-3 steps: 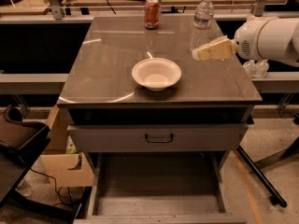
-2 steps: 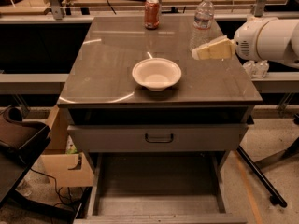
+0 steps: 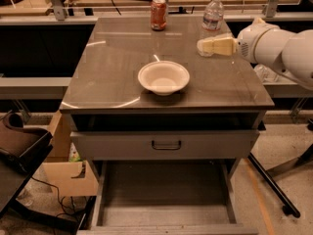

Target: Place water bottle into middle drawer

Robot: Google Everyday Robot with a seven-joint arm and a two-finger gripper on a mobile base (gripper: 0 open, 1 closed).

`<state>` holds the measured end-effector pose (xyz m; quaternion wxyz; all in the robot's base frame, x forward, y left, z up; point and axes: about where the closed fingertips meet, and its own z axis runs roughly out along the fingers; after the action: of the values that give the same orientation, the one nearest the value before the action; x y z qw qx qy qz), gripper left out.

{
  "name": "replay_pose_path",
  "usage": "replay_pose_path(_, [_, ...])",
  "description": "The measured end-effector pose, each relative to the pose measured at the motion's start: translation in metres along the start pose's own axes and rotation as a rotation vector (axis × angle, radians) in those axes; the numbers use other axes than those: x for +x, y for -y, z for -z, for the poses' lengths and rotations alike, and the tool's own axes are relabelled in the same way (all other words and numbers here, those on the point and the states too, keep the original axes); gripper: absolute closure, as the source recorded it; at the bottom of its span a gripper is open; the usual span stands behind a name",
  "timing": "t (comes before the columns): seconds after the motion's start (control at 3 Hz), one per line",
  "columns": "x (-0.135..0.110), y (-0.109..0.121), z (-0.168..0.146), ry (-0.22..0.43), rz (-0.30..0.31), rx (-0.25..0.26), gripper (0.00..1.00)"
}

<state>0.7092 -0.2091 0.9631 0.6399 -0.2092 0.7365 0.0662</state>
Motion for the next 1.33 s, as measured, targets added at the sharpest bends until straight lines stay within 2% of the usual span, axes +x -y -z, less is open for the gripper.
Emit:
replay_pose_path(0.33, [0.005,0.012,-0.032,0.075,-0.049,0.014,0.0])
replay_pose_path(0.67, [0.01,0.019,-0.056,0.119,-0.082,0.013,0.0])
replay_pose_path(1.33, [0.016,0.03,-0.08,0.153,-0.128,0.013,0.0])
